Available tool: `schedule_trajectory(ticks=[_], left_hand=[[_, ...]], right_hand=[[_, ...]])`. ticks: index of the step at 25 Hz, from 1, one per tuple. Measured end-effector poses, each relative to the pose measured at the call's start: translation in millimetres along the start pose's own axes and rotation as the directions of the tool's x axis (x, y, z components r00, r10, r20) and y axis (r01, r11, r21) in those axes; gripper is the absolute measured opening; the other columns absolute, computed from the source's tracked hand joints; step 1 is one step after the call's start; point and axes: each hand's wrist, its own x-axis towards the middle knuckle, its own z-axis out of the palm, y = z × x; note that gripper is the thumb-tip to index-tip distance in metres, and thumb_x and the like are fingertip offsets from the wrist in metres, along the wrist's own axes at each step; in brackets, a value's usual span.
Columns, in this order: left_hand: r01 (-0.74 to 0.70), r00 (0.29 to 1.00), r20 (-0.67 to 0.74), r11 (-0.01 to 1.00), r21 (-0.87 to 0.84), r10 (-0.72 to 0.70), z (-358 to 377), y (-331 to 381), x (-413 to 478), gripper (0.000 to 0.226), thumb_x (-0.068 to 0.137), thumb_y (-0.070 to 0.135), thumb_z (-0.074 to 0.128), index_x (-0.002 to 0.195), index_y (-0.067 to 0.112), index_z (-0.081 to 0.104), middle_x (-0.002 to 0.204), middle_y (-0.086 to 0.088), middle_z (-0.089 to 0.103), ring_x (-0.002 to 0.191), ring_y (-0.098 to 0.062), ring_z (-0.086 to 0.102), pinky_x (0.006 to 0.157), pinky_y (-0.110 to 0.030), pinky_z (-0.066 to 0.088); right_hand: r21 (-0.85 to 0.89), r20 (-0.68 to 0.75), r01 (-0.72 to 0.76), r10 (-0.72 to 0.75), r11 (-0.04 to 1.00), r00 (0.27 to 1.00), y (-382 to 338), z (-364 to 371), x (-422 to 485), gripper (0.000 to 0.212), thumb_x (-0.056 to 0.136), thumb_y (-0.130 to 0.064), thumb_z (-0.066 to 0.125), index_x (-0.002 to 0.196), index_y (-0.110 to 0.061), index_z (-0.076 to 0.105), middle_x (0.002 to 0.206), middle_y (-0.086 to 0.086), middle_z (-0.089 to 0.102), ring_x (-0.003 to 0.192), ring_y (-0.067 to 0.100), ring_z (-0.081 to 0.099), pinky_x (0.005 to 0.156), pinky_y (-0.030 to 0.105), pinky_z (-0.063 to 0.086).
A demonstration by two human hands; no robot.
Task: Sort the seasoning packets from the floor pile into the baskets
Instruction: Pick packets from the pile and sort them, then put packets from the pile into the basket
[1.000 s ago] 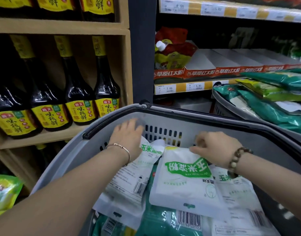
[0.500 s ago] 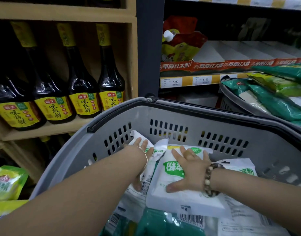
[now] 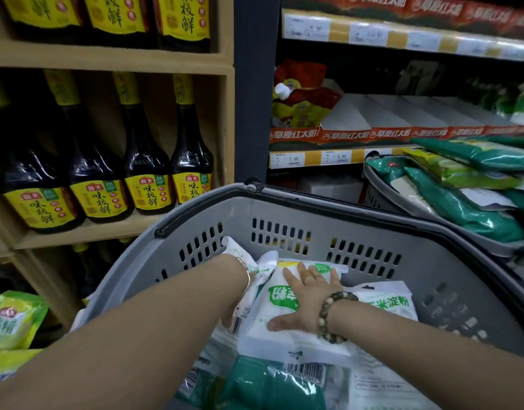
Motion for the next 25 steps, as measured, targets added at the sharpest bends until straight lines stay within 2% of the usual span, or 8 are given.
schedule_trajectory(ticks=[2, 5, 8, 11, 15, 19, 22, 25], left_hand=[[-0.055, 0.998, -0.031, 0.995, -0.077, 0.053, -2, -5, -11, 0.091, 0.079, 0.047, 0.068, 0.148, 0.019, 0.016, 0.152, -0.009, 0.027, 0.135, -0.032, 0.034, 0.106, -0.05, 0.036], [-0.154, 0.97, -0.232, 0.924, -0.35, 0.073, 1, -14, -37, 0.066, 0.085, 0.032, 0.063, 0.141, 0.015, 0.032, 0.14, -0.011, 0.043, 0.123, -0.031, 0.046, 0.1, -0.044, 0.042], [-0.206, 0.875, -0.473, 0.805, -0.556, -0.102, 7, -35, -77, 0.062, 0.088, 0.031, 0.059, 0.142, 0.018, 0.033, 0.142, -0.009, 0.043, 0.127, -0.027, 0.043, 0.102, -0.033, 0.039], [-0.253, 0.733, -0.572, 0.632, -0.733, -0.369, 38, -67, -121, 0.062, 0.086, 0.036, 0.062, 0.141, 0.022, 0.038, 0.139, -0.004, 0.048, 0.124, -0.021, 0.048, 0.096, -0.026, 0.039], [-0.298, 0.566, -0.527, 0.439, -0.848, -0.634, 115, -105, -180, 0.052, 0.083, 0.032, 0.065, 0.132, 0.026, 0.049, 0.128, 0.0, 0.058, 0.112, -0.02, 0.057, 0.09, -0.029, 0.046], [-0.244, 0.44, -0.421, 0.345, -0.906, -0.794, 203, -126, -225, 0.045, 0.08, 0.036, 0.066, 0.124, 0.034, 0.054, 0.119, 0.006, 0.062, 0.104, -0.017, 0.059, 0.086, -0.03, 0.049], [-0.182, 0.423, -0.335, 0.283, -0.942, -0.842, 265, -126, -236, 0.047, 0.078, 0.037, 0.067, 0.123, 0.034, 0.055, 0.121, 0.003, 0.062, 0.109, -0.018, 0.059, 0.087, -0.033, 0.05], [-0.119, 0.457, -0.231, 0.198, -0.973, -0.859, 325, -114, -231, 0.048, 0.08, 0.038, 0.064, 0.126, 0.032, 0.052, 0.126, 0.001, 0.058, 0.113, -0.02, 0.057, 0.088, -0.033, 0.048]], right_hand=[[-0.027, 0.019, -0.003, 0.004, 1.0, 1.0, -3, -8, -7, 0.124, 0.046, -0.098, 0.029, 0.147, -0.035, -0.005, 0.157, 0.003, -0.009, 0.145, 0.023, -0.002, 0.111, 0.05, -0.01], [0.052, -0.067, 0.02, -0.017, 0.998, 0.998, -16, -28, -19, 0.112, 0.058, -0.087, 0.044, 0.148, -0.031, 0.011, 0.157, 0.005, 0.008, 0.143, 0.023, 0.015, 0.115, 0.048, 0.002], [0.146, -0.286, 0.16, -0.113, 0.976, 0.951, -43, -60, -29, 0.09, 0.069, -0.073, 0.054, 0.143, -0.029, 0.028, 0.146, 0.002, 0.036, 0.132, 0.023, 0.038, 0.109, 0.039, 0.029], [0.173, -0.413, 0.289, -0.197, 0.942, 0.889, -87, -98, -36, 0.082, 0.075, -0.058, 0.062, 0.144, -0.026, 0.031, 0.147, 0.002, 0.036, 0.13, 0.02, 0.041, 0.102, 0.029, 0.035], [0.227, -0.546, 0.452, -0.272, 0.863, 0.792, -163, -131, -51, 0.067, 0.077, -0.046, 0.067, 0.136, -0.026, 0.044, 0.134, -0.002, 0.052, 0.113, 0.015, 0.053, 0.085, 0.02, 0.039], [0.068, -0.567, 0.548, -0.419, 0.834, 0.709, -253, -131, -67, 0.066, 0.077, -0.046, 0.066, 0.136, -0.026, 0.043, 0.135, -0.003, 0.05, 0.121, 0.015, 0.048, 0.095, 0.025, 0.038], [-0.064, -0.507, 0.544, -0.496, 0.837, 0.705, -314, -111, -75, 0.067, 0.079, -0.054, 0.06, 0.138, -0.03, 0.038, 0.137, -0.001, 0.046, 0.122, 0.017, 0.046, 0.094, 0.031, 0.043], [-0.09, -0.424, 0.54, -0.523, 0.837, 0.74, -361, -75, -78, 0.064, 0.08, -0.053, 0.058, 0.137, -0.031, 0.039, 0.136, -0.001, 0.047, 0.121, 0.018, 0.047, 0.092, 0.032, 0.044]])
